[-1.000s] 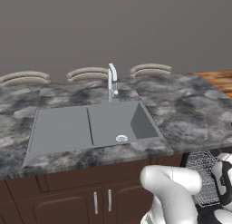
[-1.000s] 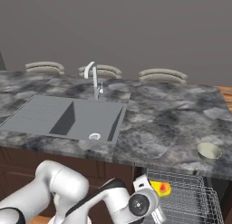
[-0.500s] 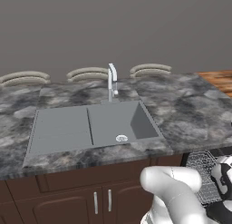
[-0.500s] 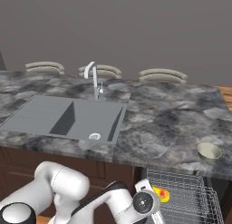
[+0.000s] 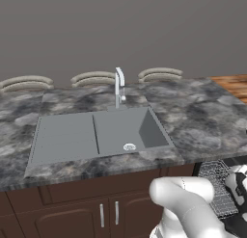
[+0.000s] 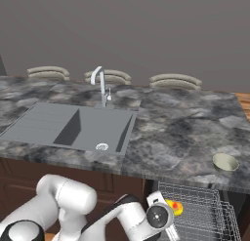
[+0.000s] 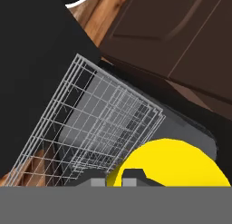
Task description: Pick up the cup and bowl from the counter, place them in the dishwasher, and close the dishwasher door.
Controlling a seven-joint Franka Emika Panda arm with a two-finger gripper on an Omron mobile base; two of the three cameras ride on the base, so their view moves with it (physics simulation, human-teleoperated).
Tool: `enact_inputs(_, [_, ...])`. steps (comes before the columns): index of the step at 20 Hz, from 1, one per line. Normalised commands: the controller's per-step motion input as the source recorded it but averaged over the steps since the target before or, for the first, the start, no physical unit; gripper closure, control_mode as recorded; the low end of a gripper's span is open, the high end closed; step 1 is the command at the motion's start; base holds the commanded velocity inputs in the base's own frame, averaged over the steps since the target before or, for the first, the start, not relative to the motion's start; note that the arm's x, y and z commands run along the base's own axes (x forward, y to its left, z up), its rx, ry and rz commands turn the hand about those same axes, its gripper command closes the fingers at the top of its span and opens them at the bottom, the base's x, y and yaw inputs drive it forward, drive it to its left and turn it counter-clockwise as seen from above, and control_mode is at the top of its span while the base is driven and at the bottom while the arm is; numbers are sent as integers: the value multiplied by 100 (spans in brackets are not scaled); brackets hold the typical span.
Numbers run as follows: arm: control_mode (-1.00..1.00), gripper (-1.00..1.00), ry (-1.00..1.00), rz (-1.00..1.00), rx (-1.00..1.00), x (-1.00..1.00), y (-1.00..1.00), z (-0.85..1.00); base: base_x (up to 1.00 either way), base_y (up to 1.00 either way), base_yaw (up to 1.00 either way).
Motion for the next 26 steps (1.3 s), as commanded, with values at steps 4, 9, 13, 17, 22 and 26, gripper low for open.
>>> enact_inputs(4, [-100, 100, -2, 5, 0, 1, -20, -21, 0, 0, 0])
enact_inputs(9, [-100, 100, 0, 1, 0, 26, -32, -29, 0, 0, 0])
enact_inputs(13, [-100, 100, 1, 0, 0, 56, -31, -32, 0, 0, 0])
enact_inputs(17, [-100, 100, 5, 0, 0, 54, -21, -50, 0, 0, 0])
enact_inputs(22, [-100, 100, 10, 0, 0, 39, -14, -79, 0, 0, 0])
enact_inputs(26, [-100, 100, 7, 0, 0, 28, -19, -57, 0, 0, 0])
